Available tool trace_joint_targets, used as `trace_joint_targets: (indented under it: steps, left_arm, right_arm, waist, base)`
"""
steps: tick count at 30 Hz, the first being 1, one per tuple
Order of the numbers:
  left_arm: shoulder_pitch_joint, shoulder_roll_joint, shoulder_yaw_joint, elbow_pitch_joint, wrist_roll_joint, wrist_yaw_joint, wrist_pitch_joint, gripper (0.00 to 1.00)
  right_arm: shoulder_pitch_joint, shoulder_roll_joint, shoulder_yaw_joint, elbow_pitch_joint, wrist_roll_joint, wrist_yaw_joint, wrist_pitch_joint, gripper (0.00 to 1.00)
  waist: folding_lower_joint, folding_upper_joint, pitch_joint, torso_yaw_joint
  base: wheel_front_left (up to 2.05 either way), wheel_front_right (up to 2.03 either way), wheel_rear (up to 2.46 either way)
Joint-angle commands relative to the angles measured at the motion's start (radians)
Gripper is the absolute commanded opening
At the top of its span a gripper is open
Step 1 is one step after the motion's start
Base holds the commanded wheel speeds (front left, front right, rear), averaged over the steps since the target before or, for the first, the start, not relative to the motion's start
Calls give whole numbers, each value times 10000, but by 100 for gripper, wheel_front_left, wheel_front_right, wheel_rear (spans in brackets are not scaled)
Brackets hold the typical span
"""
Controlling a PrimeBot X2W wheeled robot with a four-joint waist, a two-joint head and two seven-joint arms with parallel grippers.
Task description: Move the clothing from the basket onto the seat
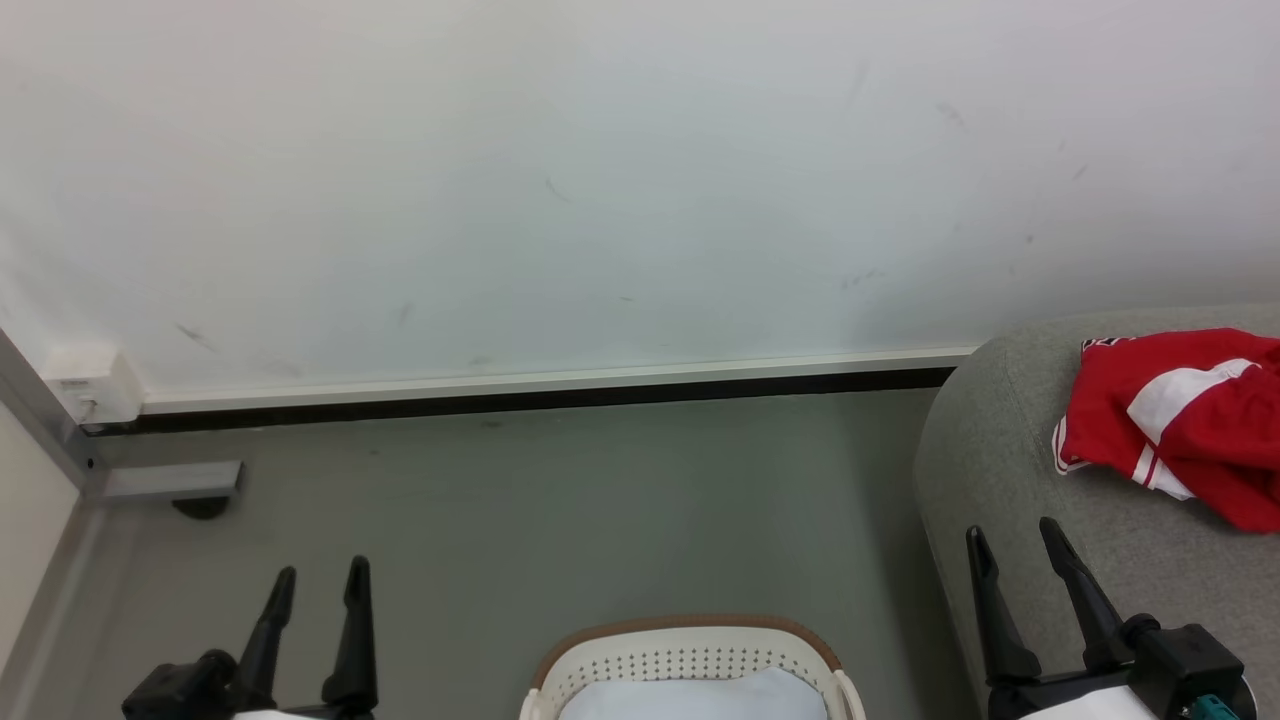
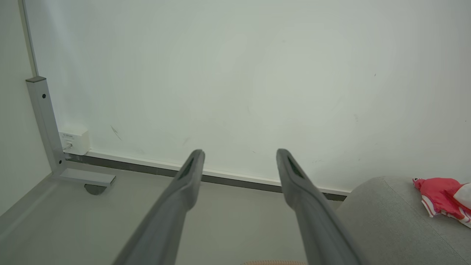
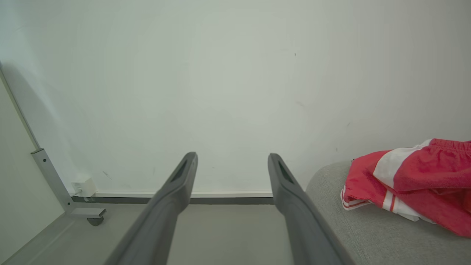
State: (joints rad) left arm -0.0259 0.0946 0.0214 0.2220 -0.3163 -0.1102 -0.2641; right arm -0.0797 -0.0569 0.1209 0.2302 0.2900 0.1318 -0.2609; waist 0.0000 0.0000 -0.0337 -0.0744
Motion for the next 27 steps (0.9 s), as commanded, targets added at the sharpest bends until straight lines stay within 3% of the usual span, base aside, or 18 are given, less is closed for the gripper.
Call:
trace_joint_targets:
  steps: [1,24,25,27]
  left_arm:
    - [-6,-62,82,65,166,-79,-4,100]
    - [-158,-308,144,285,385,-221,-2,100]
    - [-162,-290,94,295,309,-221,-2,0]
    - [-65,-345,63,391,363,-184,18,0]
  right_arm:
    - [-100,39,13,36,-114,-23,-24,100]
    - [-185,81,144,113,48,-23,-27,100]
    - [-183,79,144,113,53,-23,-27,0]
    - [17,77,174,159,47,0,3,0]
  waist:
    - [0,0,-7,1]
    - [0,0,-36,9]
    - [0,0,-43,9]
    - [0,0,-41,9]
  base:
    - [0,0,0]
    - [0,0,0]
    - [0,0,0]
    - [0,0,0]
